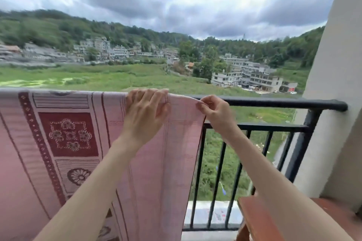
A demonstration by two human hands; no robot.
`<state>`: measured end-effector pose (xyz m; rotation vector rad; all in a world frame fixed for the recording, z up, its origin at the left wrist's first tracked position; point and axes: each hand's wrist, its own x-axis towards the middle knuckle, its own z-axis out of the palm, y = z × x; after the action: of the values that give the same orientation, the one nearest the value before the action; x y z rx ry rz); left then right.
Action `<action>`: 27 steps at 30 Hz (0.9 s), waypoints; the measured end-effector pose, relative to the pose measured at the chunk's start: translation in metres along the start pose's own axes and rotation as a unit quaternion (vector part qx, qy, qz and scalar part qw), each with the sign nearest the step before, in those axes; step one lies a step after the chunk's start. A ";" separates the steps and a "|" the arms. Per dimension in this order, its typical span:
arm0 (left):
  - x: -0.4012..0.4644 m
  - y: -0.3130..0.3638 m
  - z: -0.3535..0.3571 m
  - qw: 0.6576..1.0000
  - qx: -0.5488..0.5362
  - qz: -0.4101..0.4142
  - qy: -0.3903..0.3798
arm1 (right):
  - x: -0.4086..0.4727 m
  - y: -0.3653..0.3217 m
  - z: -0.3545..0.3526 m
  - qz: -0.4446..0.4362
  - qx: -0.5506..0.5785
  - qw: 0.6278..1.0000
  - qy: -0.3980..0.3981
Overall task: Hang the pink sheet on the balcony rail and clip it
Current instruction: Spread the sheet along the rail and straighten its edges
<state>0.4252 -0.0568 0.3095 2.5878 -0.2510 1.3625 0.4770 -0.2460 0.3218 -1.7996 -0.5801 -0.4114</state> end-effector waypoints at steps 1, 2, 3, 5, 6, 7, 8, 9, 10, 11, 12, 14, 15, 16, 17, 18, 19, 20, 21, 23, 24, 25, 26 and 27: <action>0.000 0.001 -0.001 1.000 0.009 -0.008 -0.009 | 0.002 -0.001 -0.005 -0.019 0.000 1.000 -0.002; 0.000 0.002 -0.001 1.000 0.019 -0.016 -0.016 | 0.002 0.000 -0.008 -0.035 -0.001 0.999 -0.002; 0.000 0.004 -0.002 0.999 0.029 -0.021 -0.022 | 0.002 0.002 -0.011 -0.043 0.002 0.999 0.002; 0.000 0.007 -0.002 0.998 0.043 -0.026 -0.032 | -0.002 0.012 -0.014 -0.036 0.024 0.999 0.003; -0.001 0.008 -0.003 0.998 0.049 -0.026 -0.039 | -0.005 0.017 -0.013 -0.030 0.034 0.999 -0.002; -0.002 0.009 -0.004 0.997 0.053 -0.025 -0.047 | -0.008 0.020 -0.011 -0.024 0.043 0.999 -0.004; -0.003 0.009 -0.005 0.997 0.057 -0.022 -0.053 | -0.009 0.022 -0.009 -0.015 0.056 0.998 0.000; -0.004 0.009 -0.007 0.996 0.059 -0.019 -0.059 | -0.009 0.021 -0.007 0.001 0.081 0.997 0.003; -0.004 0.009 -0.009 0.996 0.059 -0.016 -0.065 | -0.009 0.020 -0.004 0.028 0.128 0.991 -0.004; -0.004 0.008 -0.011 0.996 0.059 -0.016 -0.069 | -0.008 0.017 -0.002 0.062 0.192 0.979 -0.026; -0.004 0.008 -0.012 0.996 0.058 -0.018 -0.070 | -0.006 0.015 -0.001 0.098 0.264 0.958 -0.055; -0.005 0.008 -0.013 0.996 0.058 -0.023 -0.067 | -0.005 0.017 -0.001 0.150 0.372 0.910 -0.101; -0.005 0.009 -0.012 0.996 0.058 -0.023 -0.066 | -0.004 0.020 -0.001 0.159 0.390 0.900 -0.115; -0.006 0.009 -0.011 0.996 0.058 -0.022 -0.066 | -0.005 0.023 -0.001 0.159 0.390 0.898 -0.127; -0.006 0.008 -0.011 0.996 0.055 -0.022 -0.066 | -0.006 0.025 -0.001 0.155 0.377 0.903 -0.136; -0.006 0.008 -0.010 0.996 0.053 -0.024 -0.065 | -0.006 0.028 0.000 0.145 0.353 0.913 -0.143; -0.006 0.009 -0.010 0.996 0.053 -0.029 -0.064 | -0.005 0.030 0.001 0.131 0.321 0.926 -0.149; -0.005 0.009 -0.009 0.996 0.054 -0.033 -0.061 | -0.004 0.031 0.002 0.113 0.283 0.940 -0.155; -0.005 0.010 -0.009 0.996 0.056 -0.035 -0.058 | -0.002 0.032 0.003 0.096 0.244 0.951 -0.162; -0.007 0.011 -0.008 0.996 0.060 -0.038 -0.051 | 0.001 0.034 0.005 0.078 0.181 0.961 -0.194; -0.007 0.011 -0.007 0.996 0.059 -0.039 -0.048 | 0.001 0.036 0.007 0.079 0.169 0.959 -0.215; -0.007 0.011 -0.007 0.997 0.056 -0.041 -0.046 | 0.002 0.037 0.007 0.086 0.171 0.954 -0.229; -0.007 0.011 -0.007 0.997 0.053 -0.042 -0.045 | 0.003 0.039 0.008 0.095 0.185 0.950 -0.232; -0.007 0.012 -0.007 0.997 0.052 -0.043 -0.044 | 0.004 0.041 0.007 0.106 0.210 0.945 -0.228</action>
<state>0.4132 -0.0662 0.3089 2.7127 -0.0828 1.2671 0.5037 -0.2481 0.2893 -1.5185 -0.7200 0.2731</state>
